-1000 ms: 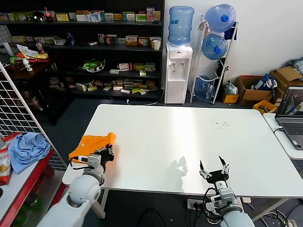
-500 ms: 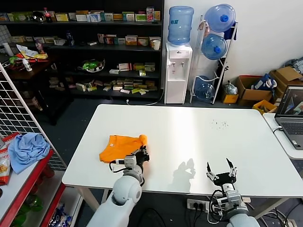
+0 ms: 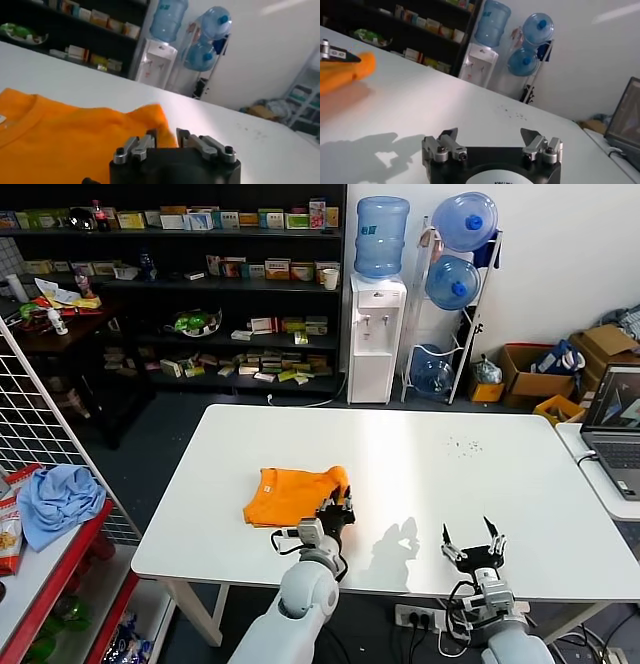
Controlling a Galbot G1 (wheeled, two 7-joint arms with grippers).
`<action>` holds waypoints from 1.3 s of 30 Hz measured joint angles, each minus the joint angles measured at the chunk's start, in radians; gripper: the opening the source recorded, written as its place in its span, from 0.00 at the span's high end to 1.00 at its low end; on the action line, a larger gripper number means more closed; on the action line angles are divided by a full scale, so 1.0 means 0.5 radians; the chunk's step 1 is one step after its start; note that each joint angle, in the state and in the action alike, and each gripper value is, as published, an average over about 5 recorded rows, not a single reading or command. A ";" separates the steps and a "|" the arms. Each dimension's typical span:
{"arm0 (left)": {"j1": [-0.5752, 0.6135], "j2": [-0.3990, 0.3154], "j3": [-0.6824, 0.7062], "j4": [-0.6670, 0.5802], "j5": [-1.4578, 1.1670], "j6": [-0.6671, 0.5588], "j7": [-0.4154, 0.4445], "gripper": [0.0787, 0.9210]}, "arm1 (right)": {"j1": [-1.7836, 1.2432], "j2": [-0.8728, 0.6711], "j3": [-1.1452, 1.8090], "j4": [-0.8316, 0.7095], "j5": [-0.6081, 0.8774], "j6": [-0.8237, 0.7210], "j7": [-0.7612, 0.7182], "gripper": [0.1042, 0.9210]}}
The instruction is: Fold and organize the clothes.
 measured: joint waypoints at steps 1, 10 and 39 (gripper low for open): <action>0.006 -0.004 0.011 -0.005 -0.002 -0.035 0.019 0.59 | 0.006 0.001 -0.003 -0.001 0.004 -0.003 -0.002 0.12; 0.097 0.076 0.029 -0.160 0.028 -0.316 0.122 0.28 | 0.052 0.028 -0.012 -0.021 0.041 0.015 -0.055 0.12; 0.456 0.772 -0.588 -0.242 0.618 -0.800 0.361 0.12 | 0.135 0.221 0.216 -0.035 0.204 0.242 -0.485 0.12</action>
